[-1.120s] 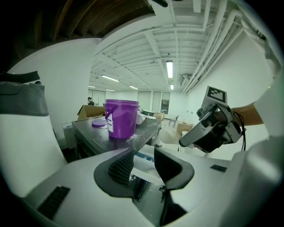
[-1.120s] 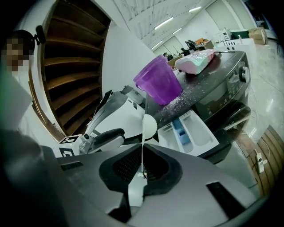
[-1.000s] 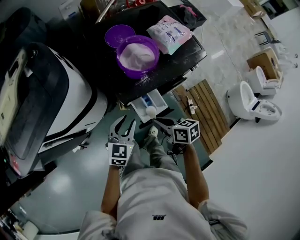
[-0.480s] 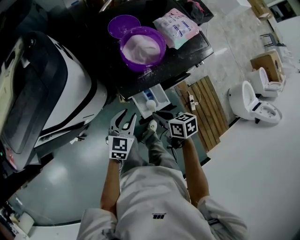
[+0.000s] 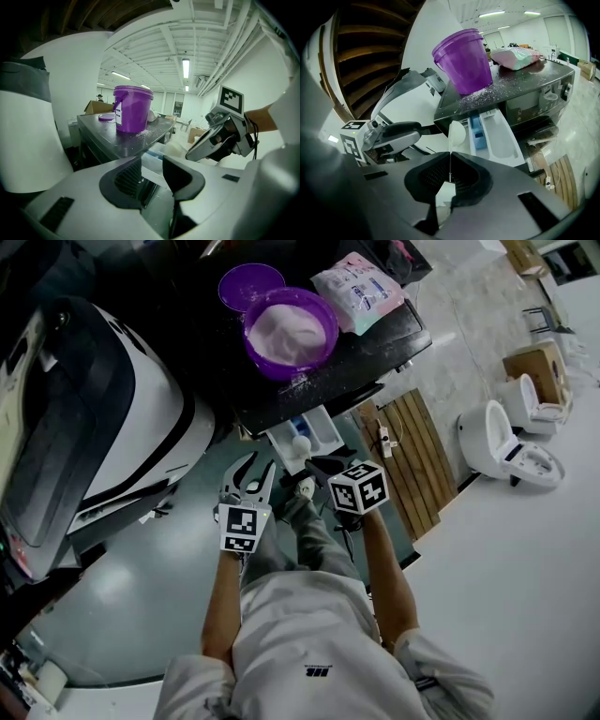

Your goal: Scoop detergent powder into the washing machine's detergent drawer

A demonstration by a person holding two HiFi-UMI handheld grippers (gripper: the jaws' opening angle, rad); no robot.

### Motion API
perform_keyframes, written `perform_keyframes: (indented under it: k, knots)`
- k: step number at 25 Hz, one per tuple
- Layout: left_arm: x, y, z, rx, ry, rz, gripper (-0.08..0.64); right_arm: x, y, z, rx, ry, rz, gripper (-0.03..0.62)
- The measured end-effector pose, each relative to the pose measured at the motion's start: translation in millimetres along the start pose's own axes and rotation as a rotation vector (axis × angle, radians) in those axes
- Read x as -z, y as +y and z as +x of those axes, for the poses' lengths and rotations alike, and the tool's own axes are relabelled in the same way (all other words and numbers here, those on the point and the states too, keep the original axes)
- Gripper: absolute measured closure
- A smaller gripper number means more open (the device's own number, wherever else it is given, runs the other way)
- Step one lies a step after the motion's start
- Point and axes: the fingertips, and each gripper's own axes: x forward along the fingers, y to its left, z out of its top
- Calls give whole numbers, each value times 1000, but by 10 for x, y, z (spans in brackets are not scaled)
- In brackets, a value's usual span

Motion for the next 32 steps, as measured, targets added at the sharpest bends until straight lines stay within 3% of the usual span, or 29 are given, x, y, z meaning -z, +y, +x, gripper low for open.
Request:
perform_keyframes:
  k: [13,24,32]
  knots:
    - [33,25,13,-2,4,-7,407,27,-101,118,150,72,-139,583]
    - [60,30,1,-8,8,-11,408,61,-132,201,300,154,-340,583]
    - [65,32,-10,-12,9,-13,408,33,-161,189,455,218,-564,583]
